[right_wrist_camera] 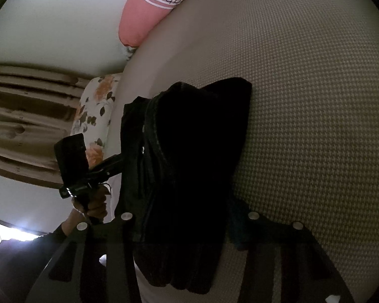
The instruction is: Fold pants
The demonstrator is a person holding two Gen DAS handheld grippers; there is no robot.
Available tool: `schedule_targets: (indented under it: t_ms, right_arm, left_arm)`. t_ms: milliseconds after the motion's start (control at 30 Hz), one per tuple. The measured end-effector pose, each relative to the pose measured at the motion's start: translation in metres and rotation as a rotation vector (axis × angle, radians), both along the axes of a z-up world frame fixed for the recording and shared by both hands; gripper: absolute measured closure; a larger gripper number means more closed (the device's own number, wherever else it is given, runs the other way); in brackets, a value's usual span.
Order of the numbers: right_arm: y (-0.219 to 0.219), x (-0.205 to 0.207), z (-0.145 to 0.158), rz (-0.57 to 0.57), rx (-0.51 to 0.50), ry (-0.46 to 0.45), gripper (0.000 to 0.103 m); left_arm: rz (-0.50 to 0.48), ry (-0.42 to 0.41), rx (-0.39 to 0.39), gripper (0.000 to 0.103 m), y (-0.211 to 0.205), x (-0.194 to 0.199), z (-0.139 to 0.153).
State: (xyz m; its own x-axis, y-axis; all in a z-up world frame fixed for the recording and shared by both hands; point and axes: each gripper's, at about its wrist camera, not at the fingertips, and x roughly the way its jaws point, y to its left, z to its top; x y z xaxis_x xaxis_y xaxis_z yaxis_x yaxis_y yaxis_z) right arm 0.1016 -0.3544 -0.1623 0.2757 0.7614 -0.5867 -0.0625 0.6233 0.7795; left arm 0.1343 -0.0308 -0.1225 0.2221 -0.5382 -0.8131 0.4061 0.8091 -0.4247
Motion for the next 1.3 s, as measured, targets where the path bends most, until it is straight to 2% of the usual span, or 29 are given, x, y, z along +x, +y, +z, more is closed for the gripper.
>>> schedule_targets:
  t_ms: [133,467,633,833,1033,1300]
  right_arm:
    - [-0.006,0.001,-0.001,0.015,0.011,0.005,0.06]
    - [-0.003,0.009,-0.006,0.032,0.05,-0.007,0.061]
    - [0.008,0.015,-0.006,0.031,0.045,-0.022,0.062]
    - [0.013,0.007,-0.003,-0.026,0.012,-0.02,0.064]
    - [0.022,0.002,0.006,-0.083,-0.068,-0.024,0.065]
    - [0.033,-0.005,0.026,-0.166,-0.155,-0.027,0.074]
  left_arm:
    - [-0.025,-0.014,0.01,0.031,-0.001,0.001,-0.001]
    - [-0.064,0.027,0.027,0.032,-0.001,-0.01,0.001]
    - [-0.033,0.034,0.021,0.034,-0.005,-0.003,0.001]
    - [0.003,-0.005,0.077,0.048,-0.009,-0.005,0.003]
    - [0.028,-0.037,0.107,0.066,-0.008,-0.009,0.008]
    - [0.068,-0.079,0.126,0.084,-0.008,-0.015,0.016]
